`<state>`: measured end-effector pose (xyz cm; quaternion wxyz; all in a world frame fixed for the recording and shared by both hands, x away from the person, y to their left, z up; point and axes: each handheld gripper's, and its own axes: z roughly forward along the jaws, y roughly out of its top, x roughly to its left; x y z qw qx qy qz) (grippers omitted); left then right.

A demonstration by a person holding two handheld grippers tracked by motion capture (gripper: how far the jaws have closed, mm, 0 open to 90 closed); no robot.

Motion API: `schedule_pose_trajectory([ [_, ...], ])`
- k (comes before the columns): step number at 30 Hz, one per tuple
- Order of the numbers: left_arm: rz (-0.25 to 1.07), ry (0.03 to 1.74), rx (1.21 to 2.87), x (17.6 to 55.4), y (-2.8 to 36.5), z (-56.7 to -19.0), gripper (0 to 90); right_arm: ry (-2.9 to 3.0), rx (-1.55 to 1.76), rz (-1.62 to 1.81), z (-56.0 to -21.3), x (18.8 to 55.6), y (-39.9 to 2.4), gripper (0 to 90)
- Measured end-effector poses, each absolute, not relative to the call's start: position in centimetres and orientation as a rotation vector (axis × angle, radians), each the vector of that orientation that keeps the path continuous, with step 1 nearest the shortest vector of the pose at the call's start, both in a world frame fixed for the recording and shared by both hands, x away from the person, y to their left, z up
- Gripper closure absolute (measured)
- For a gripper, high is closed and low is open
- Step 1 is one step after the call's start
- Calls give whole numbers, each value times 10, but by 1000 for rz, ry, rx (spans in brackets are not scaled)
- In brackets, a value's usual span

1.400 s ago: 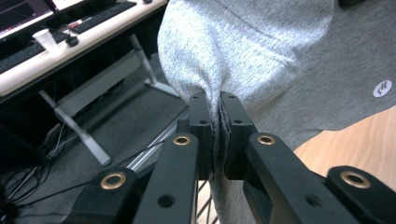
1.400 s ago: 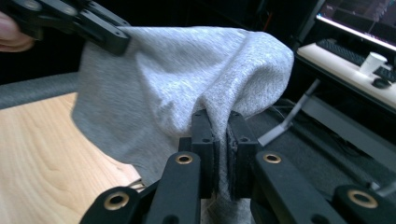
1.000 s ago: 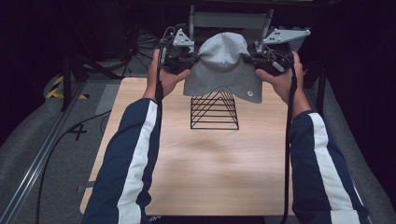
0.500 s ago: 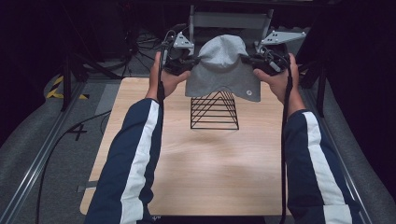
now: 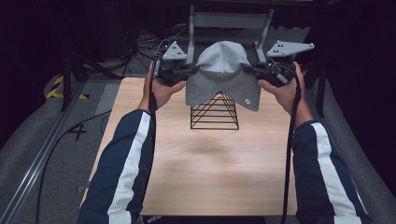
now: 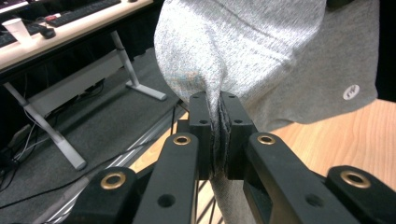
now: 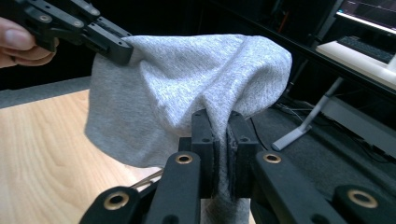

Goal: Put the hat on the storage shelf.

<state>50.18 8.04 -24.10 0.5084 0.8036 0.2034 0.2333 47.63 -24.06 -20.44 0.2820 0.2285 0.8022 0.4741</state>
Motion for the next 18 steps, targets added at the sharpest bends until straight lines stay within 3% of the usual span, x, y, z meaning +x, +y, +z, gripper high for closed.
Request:
schedule_pose_trajectory([
  [9, 566, 515, 1968, 501, 86, -255, 853, 2186, 609, 1256, -222, 477, -238, 841],
  [18, 535, 555, 2033, 511, 77, -293, 852, 2231, 649, 1231, -255, 487, -232, 840],
])
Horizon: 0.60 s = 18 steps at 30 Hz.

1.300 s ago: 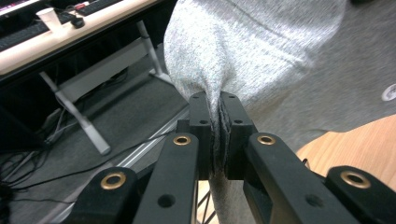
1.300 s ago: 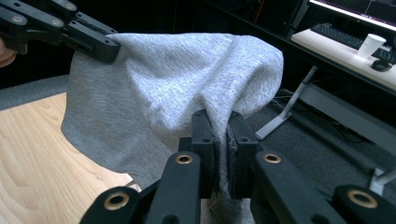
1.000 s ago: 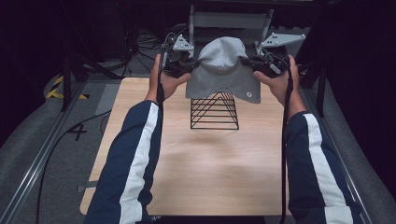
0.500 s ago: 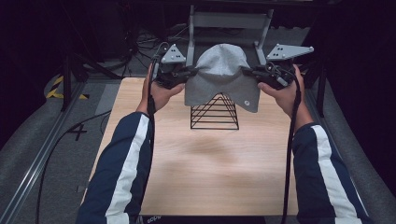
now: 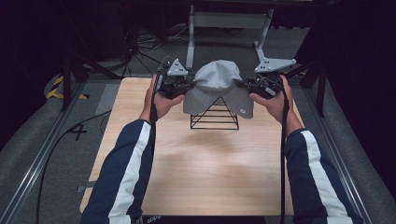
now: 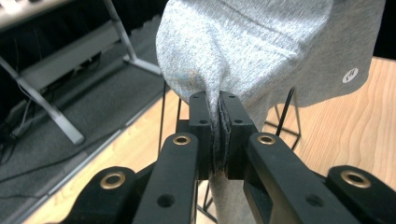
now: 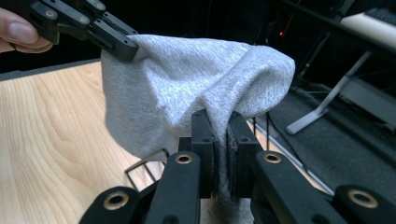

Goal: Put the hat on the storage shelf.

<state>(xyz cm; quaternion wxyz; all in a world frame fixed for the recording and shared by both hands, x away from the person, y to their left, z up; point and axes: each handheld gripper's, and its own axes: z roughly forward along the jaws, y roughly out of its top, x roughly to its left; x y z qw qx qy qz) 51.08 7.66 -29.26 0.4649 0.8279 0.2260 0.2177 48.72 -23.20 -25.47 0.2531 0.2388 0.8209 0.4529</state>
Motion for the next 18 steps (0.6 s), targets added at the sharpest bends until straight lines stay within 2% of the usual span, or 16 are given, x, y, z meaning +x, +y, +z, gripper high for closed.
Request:
schedule_pose_trajectory([
  [11, 464, 597, 2042, 509, 71, -338, 852, 2286, 712, 1222, -308, 492, -238, 841],
  [18, 452, 605, 2070, 510, 64, -357, 853, 2310, 743, 1210, -330, 494, -237, 842],
])
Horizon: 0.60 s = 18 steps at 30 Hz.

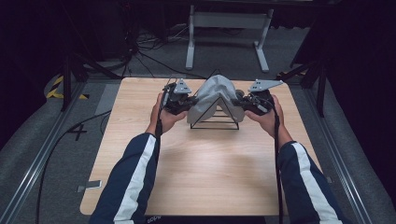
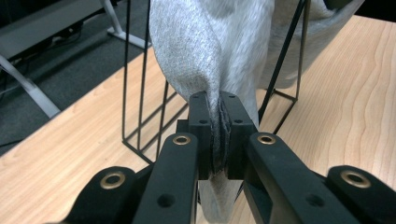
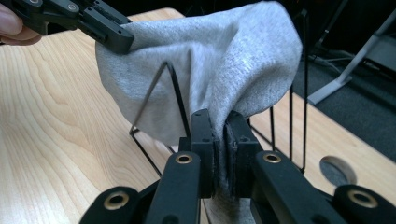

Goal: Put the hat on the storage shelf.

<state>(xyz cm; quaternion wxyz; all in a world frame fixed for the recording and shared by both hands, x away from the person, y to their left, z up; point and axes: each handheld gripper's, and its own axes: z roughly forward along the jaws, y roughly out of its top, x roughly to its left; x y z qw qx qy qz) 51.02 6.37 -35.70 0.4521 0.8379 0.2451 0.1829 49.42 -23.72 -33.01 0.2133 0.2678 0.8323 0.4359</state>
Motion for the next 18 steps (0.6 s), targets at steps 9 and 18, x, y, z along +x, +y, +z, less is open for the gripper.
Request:
schedule_pose_trajectory([
  [9, 454, 641, 1989, 509, 64, -361, 764, 2280, 789, 1245, -343, 496, -237, 817],
  [18, 379, 647, 2021, 501, 72, -378, 495, 2250, 837, 1316, -349, 487, -262, 576],
])
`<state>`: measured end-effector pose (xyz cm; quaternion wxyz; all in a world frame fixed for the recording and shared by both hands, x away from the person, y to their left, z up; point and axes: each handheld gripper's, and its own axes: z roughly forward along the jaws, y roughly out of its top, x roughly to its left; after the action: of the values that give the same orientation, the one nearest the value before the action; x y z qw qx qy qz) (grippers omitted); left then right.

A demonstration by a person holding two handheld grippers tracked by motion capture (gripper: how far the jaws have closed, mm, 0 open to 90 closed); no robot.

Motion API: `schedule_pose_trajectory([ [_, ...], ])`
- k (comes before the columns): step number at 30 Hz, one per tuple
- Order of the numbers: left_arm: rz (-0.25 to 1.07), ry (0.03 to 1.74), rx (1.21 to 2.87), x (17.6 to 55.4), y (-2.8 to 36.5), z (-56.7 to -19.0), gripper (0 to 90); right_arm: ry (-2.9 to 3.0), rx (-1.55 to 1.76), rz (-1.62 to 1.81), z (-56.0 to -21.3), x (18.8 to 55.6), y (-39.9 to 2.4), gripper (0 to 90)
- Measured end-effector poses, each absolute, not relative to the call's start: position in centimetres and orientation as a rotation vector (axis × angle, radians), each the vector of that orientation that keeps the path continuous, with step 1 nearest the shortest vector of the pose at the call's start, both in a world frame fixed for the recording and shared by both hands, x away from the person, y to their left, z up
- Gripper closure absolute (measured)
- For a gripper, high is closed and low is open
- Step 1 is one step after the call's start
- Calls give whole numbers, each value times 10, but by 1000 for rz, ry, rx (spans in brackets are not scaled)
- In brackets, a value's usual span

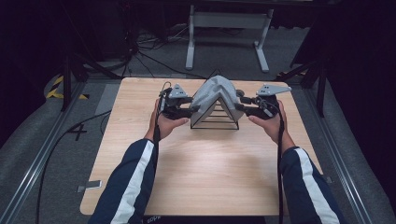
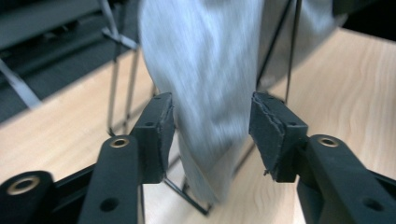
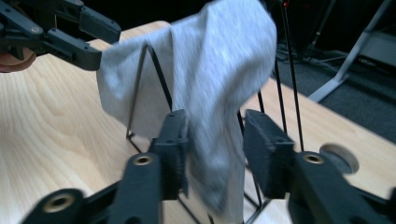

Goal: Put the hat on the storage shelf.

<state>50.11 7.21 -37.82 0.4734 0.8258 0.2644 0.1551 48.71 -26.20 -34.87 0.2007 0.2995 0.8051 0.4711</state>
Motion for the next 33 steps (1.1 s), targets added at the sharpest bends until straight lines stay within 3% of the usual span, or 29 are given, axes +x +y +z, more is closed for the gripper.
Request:
schedule_pose_trajectory([
  [5, 343, 682, 2085, 506, 66, -400, 517, 2304, 849, 1274, -368, 484, -269, 564],
  [9, 343, 674, 2146, 509, 59, -410, 608, 2350, 868, 1249, -385, 487, -270, 583],
  [12, 343, 682, 2168, 512, 55, -417, 744, 2360, 863, 1196, -396, 487, -268, 746],
  [15, 356, 671, 2187, 513, 54, -420, 853, 2355, 857, 1195, -399, 487, -270, 851],
  [25, 420, 595, 2219, 501, 75, -407, 869, 2333, 831, 1220, -385, 474, -294, 874],
  [33, 424, 621, 2320, 511, 65, -434, 870, 2424, 864, 1043, -413, 482, -283, 874],
])
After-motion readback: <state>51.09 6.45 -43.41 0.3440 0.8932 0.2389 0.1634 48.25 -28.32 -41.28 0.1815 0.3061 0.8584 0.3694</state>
